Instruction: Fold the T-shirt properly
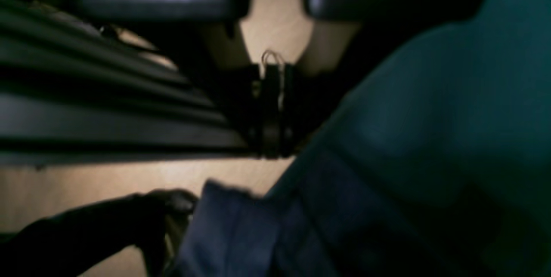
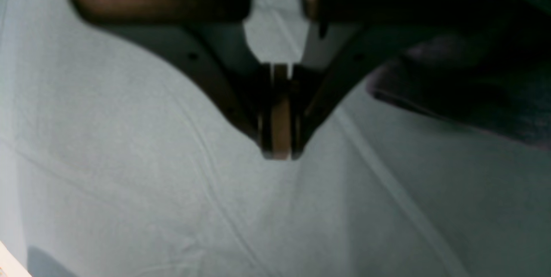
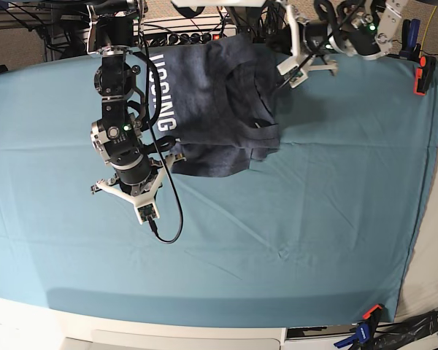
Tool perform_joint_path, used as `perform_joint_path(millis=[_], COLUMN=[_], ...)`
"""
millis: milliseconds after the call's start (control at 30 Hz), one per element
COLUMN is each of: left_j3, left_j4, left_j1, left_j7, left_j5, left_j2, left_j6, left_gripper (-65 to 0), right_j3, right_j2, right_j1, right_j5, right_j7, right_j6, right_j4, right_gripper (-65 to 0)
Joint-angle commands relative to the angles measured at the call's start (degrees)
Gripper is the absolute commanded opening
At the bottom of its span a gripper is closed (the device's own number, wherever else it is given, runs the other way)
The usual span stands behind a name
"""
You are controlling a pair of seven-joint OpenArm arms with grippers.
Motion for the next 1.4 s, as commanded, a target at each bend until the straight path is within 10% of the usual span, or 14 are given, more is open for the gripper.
perform_joint_path(millis=[0, 1367], left_j3=[-0.2, 10.7], left_j4=[1.0, -14.0], left_j1=[0.1, -15.8], left_j7=[-1.1, -4.5], left_j5=[-0.7, 5.7], left_j2=[0.0, 3.8], left_j6=[-0.2, 1.3], left_gripper=[-65.0, -65.0], right_j3=[0.1, 0.1], right_j2=[0.2, 0.2], right_j1=[1.2, 2.1], right_j5=[-0.3, -0.3], right_j7=[1.7, 1.7], right_j6=[-0.3, -0.3], right_j4=[1.0, 1.0], right_gripper=[-65.0, -65.0])
